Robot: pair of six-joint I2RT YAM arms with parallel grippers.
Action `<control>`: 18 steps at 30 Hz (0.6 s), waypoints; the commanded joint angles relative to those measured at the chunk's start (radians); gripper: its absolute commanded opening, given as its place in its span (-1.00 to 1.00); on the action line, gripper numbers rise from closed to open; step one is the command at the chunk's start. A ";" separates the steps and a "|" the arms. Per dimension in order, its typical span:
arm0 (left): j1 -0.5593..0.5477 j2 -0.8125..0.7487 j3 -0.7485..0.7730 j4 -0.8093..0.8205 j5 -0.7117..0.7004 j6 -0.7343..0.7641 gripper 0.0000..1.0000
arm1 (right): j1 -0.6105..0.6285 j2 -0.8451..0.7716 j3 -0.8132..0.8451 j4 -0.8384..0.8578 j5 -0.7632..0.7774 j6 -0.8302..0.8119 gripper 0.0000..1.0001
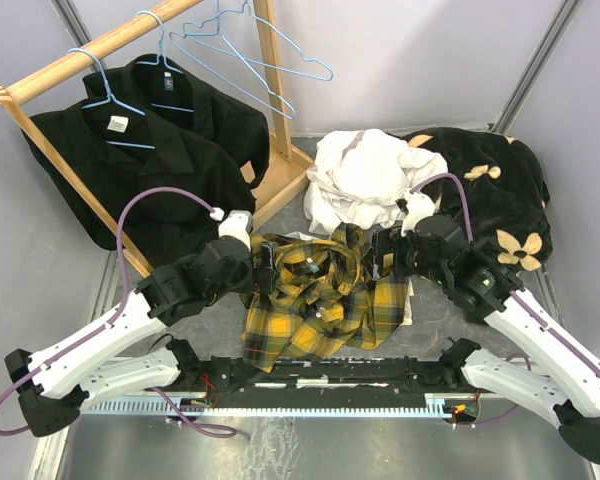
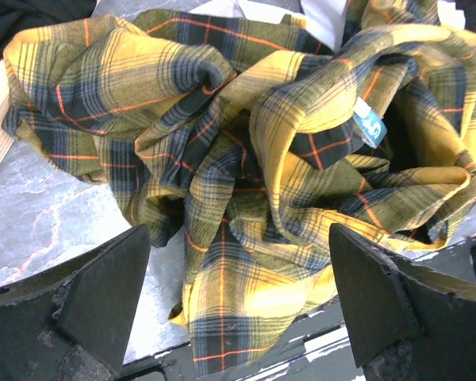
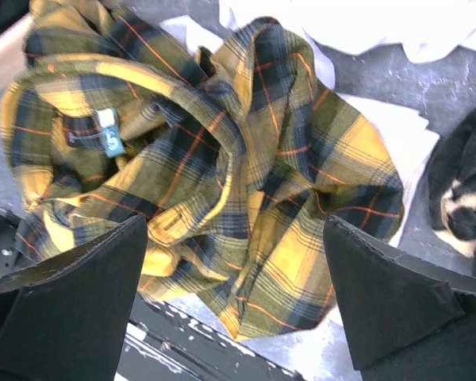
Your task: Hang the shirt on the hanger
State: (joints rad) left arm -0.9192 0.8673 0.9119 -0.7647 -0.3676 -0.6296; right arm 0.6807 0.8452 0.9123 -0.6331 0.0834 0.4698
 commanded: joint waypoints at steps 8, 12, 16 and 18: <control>0.005 0.044 0.050 -0.131 -0.024 -0.023 0.99 | 0.000 0.191 0.266 -0.190 0.066 -0.132 0.97; 0.005 0.056 0.049 -0.146 -0.053 -0.054 0.99 | 0.000 0.288 0.415 -0.180 0.045 -0.178 0.96; 0.006 0.023 0.057 -0.146 -0.106 -0.055 0.99 | 0.000 0.419 0.615 -0.159 0.017 -0.217 0.92; 0.006 0.001 0.068 -0.141 -0.116 -0.018 0.99 | 0.001 0.485 0.729 -0.138 0.009 -0.230 0.90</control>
State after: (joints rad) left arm -0.9192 0.9157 0.9241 -0.9096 -0.4187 -0.6476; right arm 0.6807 1.2442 1.4498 -0.8295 0.1200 0.2981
